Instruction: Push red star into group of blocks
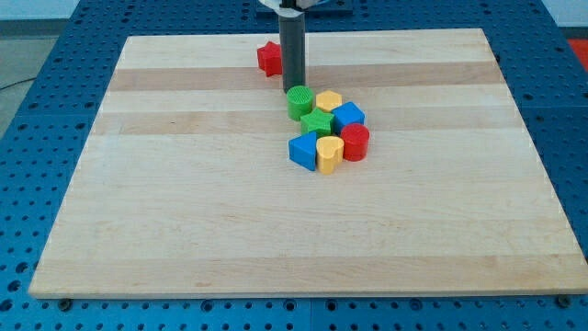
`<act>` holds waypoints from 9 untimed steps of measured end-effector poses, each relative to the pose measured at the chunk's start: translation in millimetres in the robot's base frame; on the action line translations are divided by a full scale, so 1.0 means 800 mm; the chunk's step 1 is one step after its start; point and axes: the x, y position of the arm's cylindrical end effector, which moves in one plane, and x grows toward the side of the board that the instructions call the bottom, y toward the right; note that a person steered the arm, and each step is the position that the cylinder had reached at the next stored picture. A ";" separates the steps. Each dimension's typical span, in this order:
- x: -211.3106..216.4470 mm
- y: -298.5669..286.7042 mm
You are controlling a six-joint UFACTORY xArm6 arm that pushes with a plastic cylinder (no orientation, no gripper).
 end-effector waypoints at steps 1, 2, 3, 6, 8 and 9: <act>0.021 0.000; 0.018 -0.004; -0.035 -0.003; -0.155 -0.007; -0.129 -0.006; -0.109 -0.017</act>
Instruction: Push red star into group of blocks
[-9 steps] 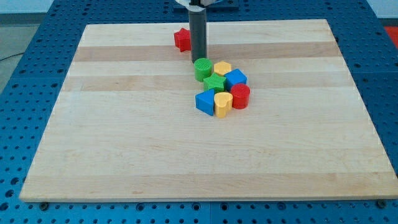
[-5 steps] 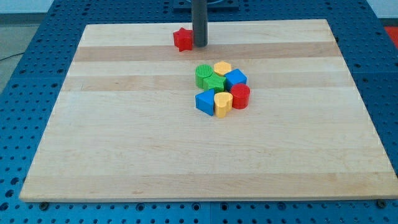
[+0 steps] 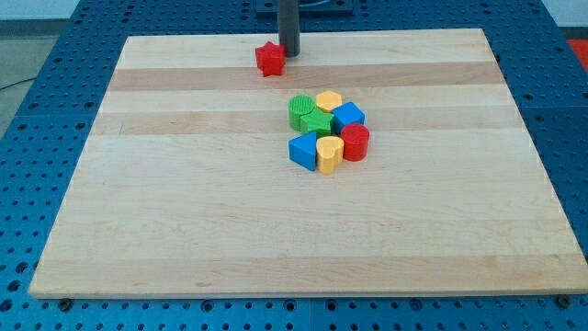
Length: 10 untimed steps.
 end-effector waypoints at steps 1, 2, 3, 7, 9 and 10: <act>0.001 -0.031; 0.011 -0.066; 0.067 -0.066; 0.190 -0.138; 0.252 -0.095; 0.243 -0.087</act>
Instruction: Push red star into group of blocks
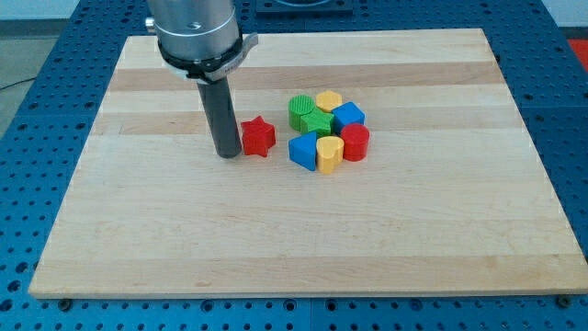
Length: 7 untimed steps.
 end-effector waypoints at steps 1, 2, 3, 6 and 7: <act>-0.018 0.000; -0.019 0.022; -0.020 0.047; -0.032 0.056; -0.035 0.031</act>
